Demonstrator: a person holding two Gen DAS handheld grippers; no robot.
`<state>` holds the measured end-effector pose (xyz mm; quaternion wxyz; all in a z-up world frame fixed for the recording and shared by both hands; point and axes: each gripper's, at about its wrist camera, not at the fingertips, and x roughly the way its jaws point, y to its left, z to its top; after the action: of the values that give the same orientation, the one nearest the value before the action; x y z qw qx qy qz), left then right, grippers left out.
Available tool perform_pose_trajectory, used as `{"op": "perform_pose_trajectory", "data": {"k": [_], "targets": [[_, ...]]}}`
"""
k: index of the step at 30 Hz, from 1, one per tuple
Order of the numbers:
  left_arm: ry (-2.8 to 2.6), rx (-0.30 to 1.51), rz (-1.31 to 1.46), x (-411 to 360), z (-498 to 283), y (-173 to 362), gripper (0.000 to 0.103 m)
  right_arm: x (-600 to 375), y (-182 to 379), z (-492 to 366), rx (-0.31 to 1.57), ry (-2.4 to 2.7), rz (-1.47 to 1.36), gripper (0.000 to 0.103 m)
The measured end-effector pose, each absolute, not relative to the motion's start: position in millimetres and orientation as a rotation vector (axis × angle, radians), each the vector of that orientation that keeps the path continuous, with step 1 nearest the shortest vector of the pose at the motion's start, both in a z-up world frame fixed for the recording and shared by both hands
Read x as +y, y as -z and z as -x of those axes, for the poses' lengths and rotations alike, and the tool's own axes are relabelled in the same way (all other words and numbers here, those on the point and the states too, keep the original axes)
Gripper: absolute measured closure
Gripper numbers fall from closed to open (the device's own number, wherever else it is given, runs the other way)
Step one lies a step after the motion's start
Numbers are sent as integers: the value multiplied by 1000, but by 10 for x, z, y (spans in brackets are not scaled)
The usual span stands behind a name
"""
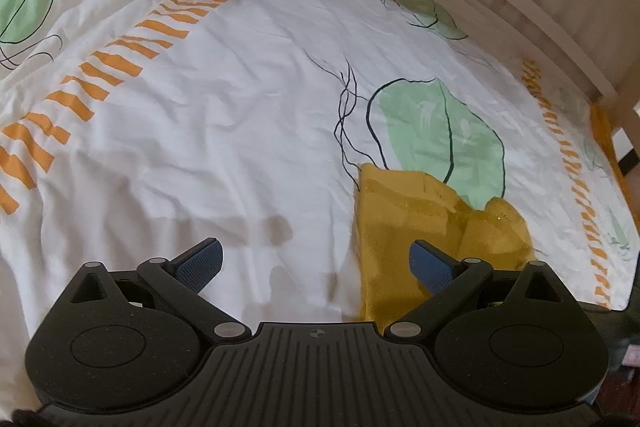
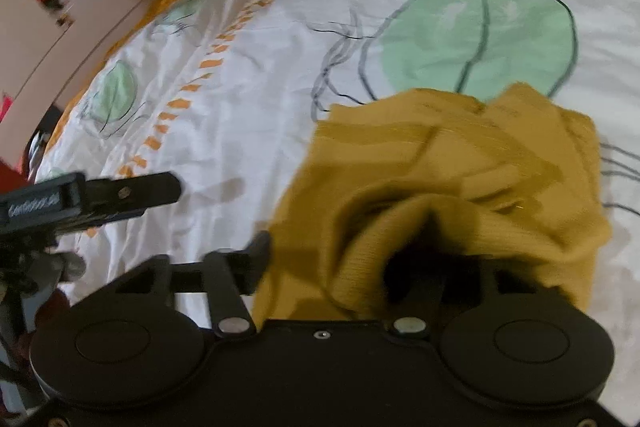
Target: Fold small clothes
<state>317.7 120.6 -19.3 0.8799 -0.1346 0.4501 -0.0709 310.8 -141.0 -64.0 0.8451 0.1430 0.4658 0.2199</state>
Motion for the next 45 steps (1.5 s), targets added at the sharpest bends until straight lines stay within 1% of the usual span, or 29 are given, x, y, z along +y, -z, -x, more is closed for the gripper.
{"op": "perform_pose_trajectory", "data": {"k": [1, 3, 8, 11, 13, 16, 19, 22, 27, 32, 35, 40, 42, 45], "targets": [[148, 937, 283, 1218, -3173, 190, 2, -1371, 607, -3091, 976, -473, -283, 28], [145, 935, 288, 1248, -3165, 185, 2, -1305, 546, -3095, 962, -486, -267, 26], [118, 926, 329, 1377, -3161, 169, 2, -1231, 483, -3124, 955, -489, -276, 23], [99, 918, 353, 1453, -3165, 155, 2, -1132, 471, -3095, 948, -468, -211, 19], [98, 919, 362, 1480, -3173, 152, 2, -1033, 481, -3074, 953, -462, -157, 13], [100, 919, 363, 1495, -3172, 151, 2, -842, 492, -3032, 955, -478, -53, 8], [105, 911, 355, 1494, -3163, 137, 2, -679, 472, -2905, 900, -522, 48, 8], [120, 905, 350, 1482, -3150, 120, 2, -621, 461, -2745, 835, -585, 84, 6], [137, 911, 329, 1440, -3155, 128, 2, -726, 447, -2458, 744, -696, 39, 5], [147, 924, 306, 1382, -3168, 157, 2, -982, 410, -2245, 686, -682, -24, 4], [154, 931, 292, 1332, -3175, 176, 2, -1209, 401, -2210, 690, -633, -105, 1], [194, 936, 248, 1200, -3112, 193, 2, -1652, 487, -2250, 697, -501, -238, 1], [215, 936, 210, 1109, -3075, 202, 2, -1799, 526, -2276, 687, -421, -219, 1], [254, 942, 149, 957, -3017, 227, 2, -1901, 587, -2331, 685, -333, -113, 1]]}}
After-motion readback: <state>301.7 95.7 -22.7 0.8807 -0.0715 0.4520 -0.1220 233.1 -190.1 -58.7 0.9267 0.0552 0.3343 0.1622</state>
